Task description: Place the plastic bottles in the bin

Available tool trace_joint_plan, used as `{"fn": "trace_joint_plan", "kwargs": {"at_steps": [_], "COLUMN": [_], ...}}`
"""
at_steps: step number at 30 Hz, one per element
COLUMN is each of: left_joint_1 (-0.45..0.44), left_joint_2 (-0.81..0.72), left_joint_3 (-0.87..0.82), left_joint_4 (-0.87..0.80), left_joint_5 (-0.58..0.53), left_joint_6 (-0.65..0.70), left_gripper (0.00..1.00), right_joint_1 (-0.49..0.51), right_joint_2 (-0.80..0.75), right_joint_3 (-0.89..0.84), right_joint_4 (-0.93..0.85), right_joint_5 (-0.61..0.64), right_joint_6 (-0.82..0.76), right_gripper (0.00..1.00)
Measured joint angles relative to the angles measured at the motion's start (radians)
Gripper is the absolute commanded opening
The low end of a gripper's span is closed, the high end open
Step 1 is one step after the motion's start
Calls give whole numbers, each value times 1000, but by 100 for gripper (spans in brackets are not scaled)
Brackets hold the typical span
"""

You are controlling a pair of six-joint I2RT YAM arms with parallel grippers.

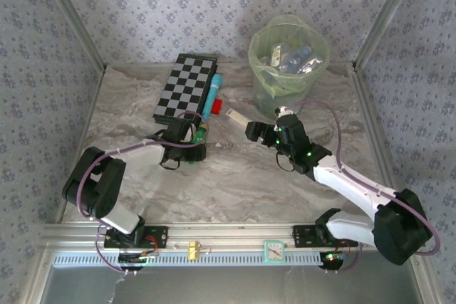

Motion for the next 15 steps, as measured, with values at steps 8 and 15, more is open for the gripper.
{"fn": "trace_joint_plan", "kwargs": {"at_steps": [8, 15], "left_joint_1": [-16, -92], "left_joint_2": [7, -135], "left_joint_3": [9, -30], "left_joint_4": [11, 47], "left_joint_5": [-10, -5], "left_joint_6": [18, 39], "left_gripper": [48, 44], "right_joint_1": [4, 6], "right_joint_2": [40, 82], "right_joint_3": [3, 3], "right_joint_4": [4, 95], "right_joint_5": [-37, -133], "right_joint_6": [26, 72], "right_gripper": [100, 100]}}
